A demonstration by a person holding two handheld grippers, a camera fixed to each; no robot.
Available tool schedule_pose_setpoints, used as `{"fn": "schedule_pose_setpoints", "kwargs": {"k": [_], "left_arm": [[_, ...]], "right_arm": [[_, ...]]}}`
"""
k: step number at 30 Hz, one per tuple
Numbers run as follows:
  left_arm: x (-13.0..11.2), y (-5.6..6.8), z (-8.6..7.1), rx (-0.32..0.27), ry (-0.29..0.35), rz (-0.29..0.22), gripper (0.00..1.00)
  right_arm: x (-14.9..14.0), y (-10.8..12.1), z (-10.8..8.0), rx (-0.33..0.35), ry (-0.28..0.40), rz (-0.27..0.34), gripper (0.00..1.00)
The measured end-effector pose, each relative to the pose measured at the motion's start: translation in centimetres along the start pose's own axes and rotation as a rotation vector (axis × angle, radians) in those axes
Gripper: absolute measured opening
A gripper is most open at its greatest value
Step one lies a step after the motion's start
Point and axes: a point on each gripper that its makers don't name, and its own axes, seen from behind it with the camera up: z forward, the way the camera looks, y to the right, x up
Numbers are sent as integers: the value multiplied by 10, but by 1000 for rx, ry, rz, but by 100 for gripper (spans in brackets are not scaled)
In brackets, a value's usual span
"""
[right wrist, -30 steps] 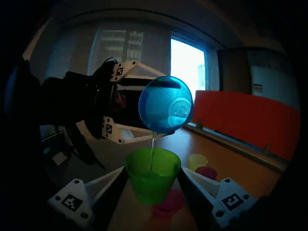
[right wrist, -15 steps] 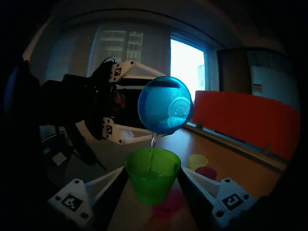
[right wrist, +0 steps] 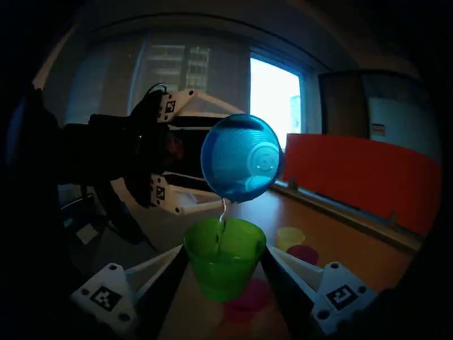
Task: Pour water
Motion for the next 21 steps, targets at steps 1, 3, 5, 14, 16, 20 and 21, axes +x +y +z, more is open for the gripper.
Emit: {"fn": "schedule_pose_setpoints", "kwargs": {"k": [1, 3, 5, 14, 16, 20, 21], "left_arm": [[0, 0, 0, 0, 0, 4, 81], [0, 1, 0, -1, 0, 11, 81], [0, 1, 1, -2, 0, 16, 81], [-3, 1, 3, 3, -4, 35, 81], [-3, 0, 3, 4, -4, 39, 81], [-2, 0, 4, 5, -2, 44, 81], [-3, 0, 4, 5, -2, 46, 81]], "right_arm": [[0, 0, 0, 0, 0, 0, 89], [0, 0, -1, 0, 0, 0, 89], [0, 1, 0, -2, -1, -1, 89], [1, 0, -1, -3, -1, -1, 89], [1, 0, -1, -3, -1, -2, 89], [0, 1, -1, -3, -1, -1, 89], [0, 1, -1, -3, -1, -1, 89]]}}
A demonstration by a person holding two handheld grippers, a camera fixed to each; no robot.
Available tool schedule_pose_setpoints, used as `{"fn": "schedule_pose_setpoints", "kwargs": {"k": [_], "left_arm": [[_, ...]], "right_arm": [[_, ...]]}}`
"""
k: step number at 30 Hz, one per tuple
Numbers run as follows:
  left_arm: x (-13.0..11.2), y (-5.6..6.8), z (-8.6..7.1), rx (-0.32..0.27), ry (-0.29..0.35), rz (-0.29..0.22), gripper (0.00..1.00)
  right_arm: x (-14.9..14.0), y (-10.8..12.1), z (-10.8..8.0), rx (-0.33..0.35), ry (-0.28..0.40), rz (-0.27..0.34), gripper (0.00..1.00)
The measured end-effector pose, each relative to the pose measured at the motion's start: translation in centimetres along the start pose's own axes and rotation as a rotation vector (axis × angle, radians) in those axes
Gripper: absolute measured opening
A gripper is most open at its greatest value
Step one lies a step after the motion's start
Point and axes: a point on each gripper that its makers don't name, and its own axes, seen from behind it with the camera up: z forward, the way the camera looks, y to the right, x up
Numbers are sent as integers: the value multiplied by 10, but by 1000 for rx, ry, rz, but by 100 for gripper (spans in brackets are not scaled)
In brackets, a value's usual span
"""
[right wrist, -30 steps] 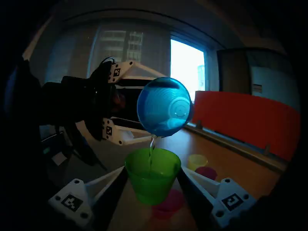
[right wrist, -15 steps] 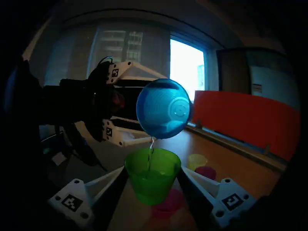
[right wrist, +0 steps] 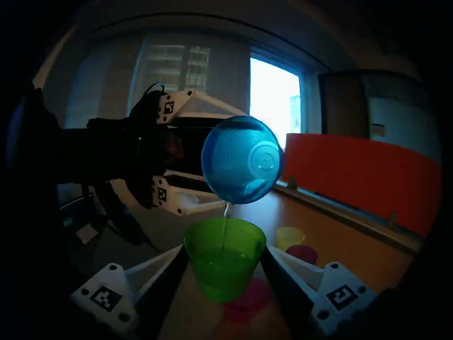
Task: Pour water
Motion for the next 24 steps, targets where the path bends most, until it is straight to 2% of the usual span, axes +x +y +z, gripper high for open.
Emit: {"fn": "schedule_pose_setpoints", "kwargs": {"k": [24], "left_arm": [[-2, -2, 1, 8, -2, 20, 81]], "right_arm": [[0, 0, 0, 2, -2, -4, 89]]}}
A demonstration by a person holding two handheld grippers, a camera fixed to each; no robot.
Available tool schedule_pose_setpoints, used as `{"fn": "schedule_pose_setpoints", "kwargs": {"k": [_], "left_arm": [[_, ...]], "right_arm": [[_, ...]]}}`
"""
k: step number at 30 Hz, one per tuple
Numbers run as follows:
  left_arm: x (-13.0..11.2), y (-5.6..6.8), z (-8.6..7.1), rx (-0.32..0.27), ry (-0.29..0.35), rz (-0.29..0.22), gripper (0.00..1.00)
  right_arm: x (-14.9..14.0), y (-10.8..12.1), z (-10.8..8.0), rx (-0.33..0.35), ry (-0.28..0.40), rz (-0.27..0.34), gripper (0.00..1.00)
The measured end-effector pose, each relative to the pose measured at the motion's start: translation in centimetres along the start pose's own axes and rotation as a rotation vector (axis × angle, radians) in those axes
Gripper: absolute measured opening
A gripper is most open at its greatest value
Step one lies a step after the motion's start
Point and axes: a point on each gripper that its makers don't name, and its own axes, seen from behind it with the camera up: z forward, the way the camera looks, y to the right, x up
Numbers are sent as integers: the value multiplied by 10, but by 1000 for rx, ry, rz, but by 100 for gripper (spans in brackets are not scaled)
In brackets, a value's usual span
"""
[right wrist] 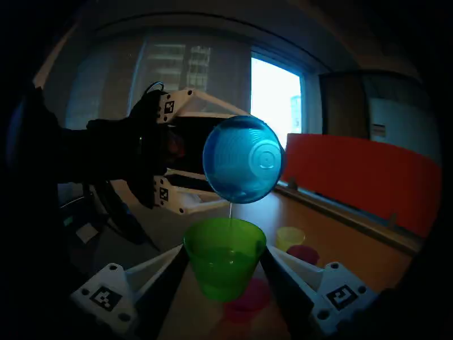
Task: Pour water
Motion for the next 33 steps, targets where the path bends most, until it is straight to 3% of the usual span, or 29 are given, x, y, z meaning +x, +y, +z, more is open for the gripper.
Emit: {"fn": "schedule_pose_setpoints", "kwargs": {"k": [33], "left_arm": [[2, -1, -3, 10, 2, -15, 81]], "right_arm": [[1, 0, -1, -3, 1, -1, 89]]}}
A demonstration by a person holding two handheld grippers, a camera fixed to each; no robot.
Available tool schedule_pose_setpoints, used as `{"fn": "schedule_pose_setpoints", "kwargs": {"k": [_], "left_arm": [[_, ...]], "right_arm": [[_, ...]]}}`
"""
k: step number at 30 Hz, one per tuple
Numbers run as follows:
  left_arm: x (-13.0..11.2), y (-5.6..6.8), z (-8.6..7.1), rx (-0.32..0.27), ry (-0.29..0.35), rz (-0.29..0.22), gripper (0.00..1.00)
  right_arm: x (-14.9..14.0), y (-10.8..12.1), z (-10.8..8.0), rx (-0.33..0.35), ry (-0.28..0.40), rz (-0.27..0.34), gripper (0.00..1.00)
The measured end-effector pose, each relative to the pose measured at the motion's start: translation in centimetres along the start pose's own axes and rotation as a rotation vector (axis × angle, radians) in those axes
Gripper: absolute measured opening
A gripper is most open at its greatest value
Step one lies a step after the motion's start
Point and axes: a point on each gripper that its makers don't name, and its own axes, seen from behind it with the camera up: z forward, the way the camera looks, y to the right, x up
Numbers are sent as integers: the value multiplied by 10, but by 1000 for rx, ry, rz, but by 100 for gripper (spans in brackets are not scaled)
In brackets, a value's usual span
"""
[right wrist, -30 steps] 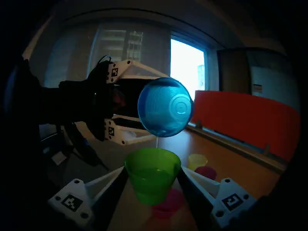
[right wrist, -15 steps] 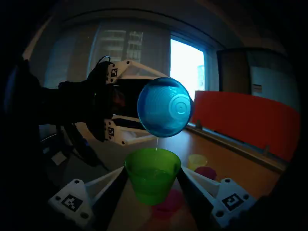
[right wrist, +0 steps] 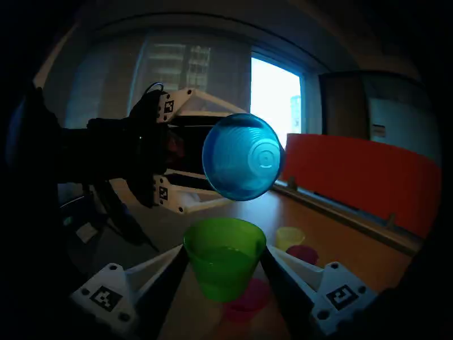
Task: Pour water
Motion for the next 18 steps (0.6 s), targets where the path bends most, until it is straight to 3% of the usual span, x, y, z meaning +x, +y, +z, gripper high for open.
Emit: {"fn": "schedule_pose_setpoints", "kwargs": {"k": [6, 18], "left_arm": [[-2, 3, -2, 0, -11, -51, 81], [-12, 0, -4, 19, -31, -265, 81]], "right_arm": [[1, 1, 0, -6, 4, -1, 89], [9, 4, -4, -20, 19, -10, 89]]}}
